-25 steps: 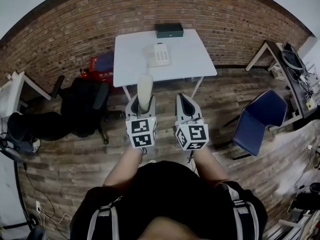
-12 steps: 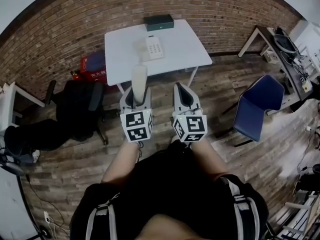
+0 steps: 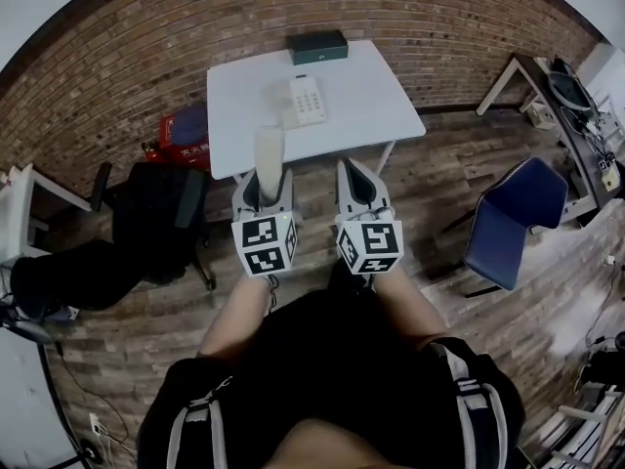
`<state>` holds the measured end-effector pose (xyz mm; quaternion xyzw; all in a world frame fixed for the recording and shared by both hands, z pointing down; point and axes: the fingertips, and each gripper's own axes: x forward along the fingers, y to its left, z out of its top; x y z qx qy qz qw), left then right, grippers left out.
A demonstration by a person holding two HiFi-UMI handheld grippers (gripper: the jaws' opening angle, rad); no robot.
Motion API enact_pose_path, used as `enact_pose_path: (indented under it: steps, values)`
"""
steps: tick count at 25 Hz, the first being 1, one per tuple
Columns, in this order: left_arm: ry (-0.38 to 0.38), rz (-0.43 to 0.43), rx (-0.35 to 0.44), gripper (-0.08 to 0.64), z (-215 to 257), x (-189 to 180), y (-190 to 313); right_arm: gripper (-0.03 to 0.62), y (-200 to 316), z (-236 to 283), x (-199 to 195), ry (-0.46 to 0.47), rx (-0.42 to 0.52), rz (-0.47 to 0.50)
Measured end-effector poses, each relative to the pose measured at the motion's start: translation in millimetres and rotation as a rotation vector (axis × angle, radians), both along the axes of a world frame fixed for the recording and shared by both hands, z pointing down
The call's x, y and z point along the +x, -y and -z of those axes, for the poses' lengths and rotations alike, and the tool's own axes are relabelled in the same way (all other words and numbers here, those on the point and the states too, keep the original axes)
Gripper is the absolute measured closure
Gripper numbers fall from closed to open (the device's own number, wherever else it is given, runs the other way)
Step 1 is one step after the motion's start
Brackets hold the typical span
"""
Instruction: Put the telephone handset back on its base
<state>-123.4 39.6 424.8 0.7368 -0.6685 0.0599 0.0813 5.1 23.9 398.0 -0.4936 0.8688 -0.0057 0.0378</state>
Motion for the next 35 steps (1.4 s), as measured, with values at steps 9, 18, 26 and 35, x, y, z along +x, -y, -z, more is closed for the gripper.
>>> enact_pose_path:
  steps: [9, 18, 26, 35]
  values:
    - [-0.022, 0.038, -0.042, 0.354, -14.0, -4.8, 81.0, 0.598, 87.8, -13.5, -1.7, -0.011, -0.034, 0.034]
    - [-0.051, 0.109, -0.101, 0.354, -21.7, -8.6, 169.6, 0.598, 185.6, -16.5, -2.9, -0.018, -0.065, 0.112]
    - [-0.075, 0.177, -0.17, 0.354, -40.7, -2.5, 237.2, 0.598, 256.0, -27.9, 2.3, -0.03, -0.087, 0.191]
    - [-0.138, 0.277, -0.239, 0.354, -61.5, 1.2, 292.6, 0.598, 320.7, -44.9, 7.5, -0.036, -0.136, 0.288]
